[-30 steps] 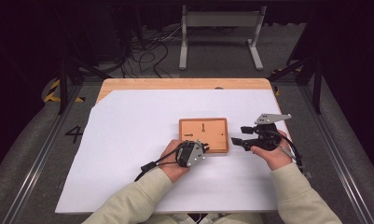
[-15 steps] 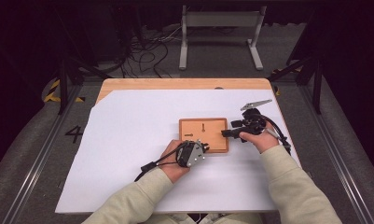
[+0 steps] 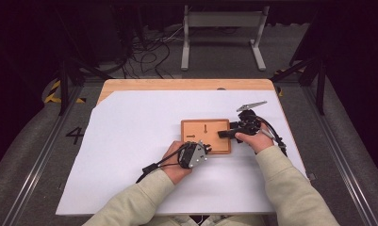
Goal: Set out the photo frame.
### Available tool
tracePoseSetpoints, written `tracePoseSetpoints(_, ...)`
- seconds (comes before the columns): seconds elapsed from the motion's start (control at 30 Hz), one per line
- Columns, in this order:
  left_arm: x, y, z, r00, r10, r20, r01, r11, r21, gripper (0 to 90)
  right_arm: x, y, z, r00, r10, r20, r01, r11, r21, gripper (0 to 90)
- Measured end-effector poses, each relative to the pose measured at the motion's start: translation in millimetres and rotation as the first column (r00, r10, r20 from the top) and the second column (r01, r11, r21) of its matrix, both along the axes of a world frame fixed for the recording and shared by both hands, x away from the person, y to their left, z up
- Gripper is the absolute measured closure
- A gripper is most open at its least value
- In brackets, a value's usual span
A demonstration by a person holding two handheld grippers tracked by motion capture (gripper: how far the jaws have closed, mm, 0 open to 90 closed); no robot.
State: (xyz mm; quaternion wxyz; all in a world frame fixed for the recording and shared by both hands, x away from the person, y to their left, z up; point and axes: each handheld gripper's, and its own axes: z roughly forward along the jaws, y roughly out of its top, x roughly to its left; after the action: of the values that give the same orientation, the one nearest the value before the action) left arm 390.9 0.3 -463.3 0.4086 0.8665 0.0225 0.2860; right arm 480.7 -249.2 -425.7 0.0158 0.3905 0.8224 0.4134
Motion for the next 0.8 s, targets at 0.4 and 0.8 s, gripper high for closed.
tracePoseSetpoints(0.4,-0.8,0.2,-0.3,1.0,0.002,0.007,-0.002,1.0,0.003,83.8,4.0,9.4,-8.7,0.9994,0.028,-0.022,-0.028,0.999,0.022,24.9)
tracePoseSetpoints(0.8,-1.5,0.1,1.1,0.9999,0.001,-0.017,-0.001,1.0,0.002,80.5,5.3,3.3,-7.1,0.9984,0.034,-0.045,-0.031,0.998,0.058,32.7)
